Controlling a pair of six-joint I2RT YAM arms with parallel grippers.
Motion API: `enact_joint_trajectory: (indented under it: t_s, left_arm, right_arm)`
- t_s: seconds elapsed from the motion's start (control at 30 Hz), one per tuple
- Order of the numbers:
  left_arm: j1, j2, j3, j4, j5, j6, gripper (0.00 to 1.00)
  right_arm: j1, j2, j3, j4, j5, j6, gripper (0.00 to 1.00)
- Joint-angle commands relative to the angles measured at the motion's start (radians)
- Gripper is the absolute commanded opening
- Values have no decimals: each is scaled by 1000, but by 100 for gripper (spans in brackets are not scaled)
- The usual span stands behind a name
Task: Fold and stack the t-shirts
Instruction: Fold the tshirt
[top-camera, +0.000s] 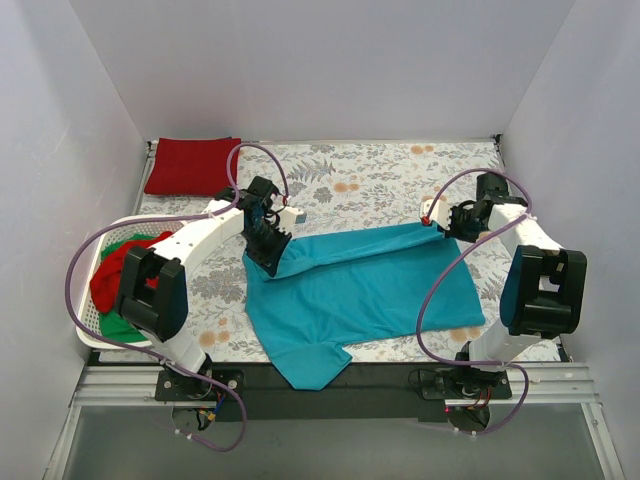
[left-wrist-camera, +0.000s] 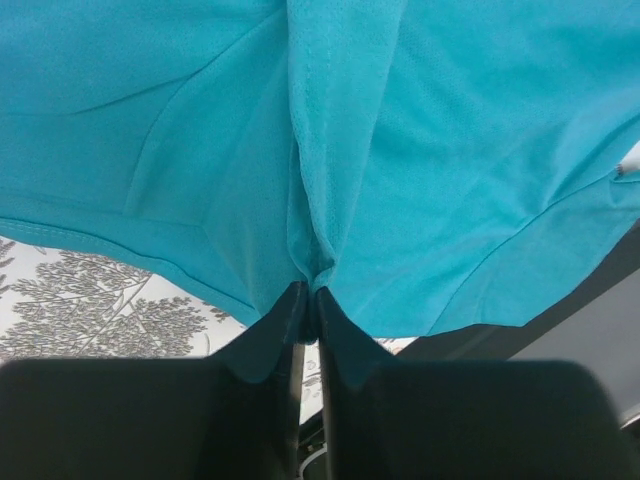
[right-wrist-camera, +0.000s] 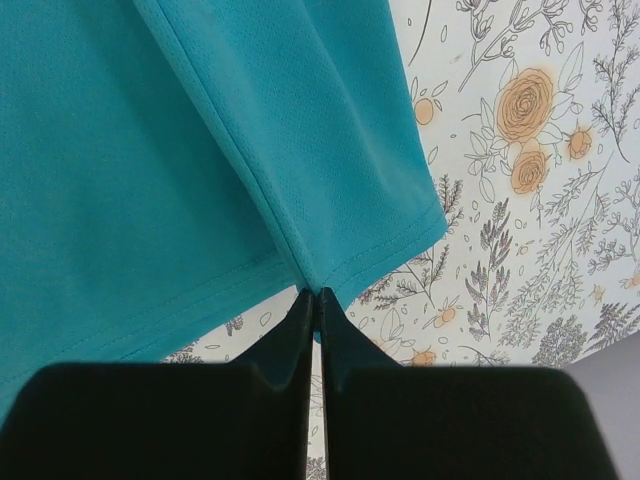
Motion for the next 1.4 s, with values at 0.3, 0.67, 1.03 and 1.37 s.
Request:
enact_joint_trajectory:
  t_s: [0.3, 0.67, 1.03, 1.37]
  left_arm:
    - [70, -77, 61, -55, 132, 35, 42]
    - [157, 114, 97, 84, 63, -85, 28]
    - [183, 315, 121, 179, -20, -139, 19]
    - [304, 688, 582, 144, -47, -143, 14]
  right_arm:
    - [1, 6, 166, -200, 37, 85, 54]
    - [70, 234, 424, -302, 31, 369, 32]
    - [137, 453, 475, -288, 188, 442, 23]
    - [136, 705, 771, -210, 279, 594, 30]
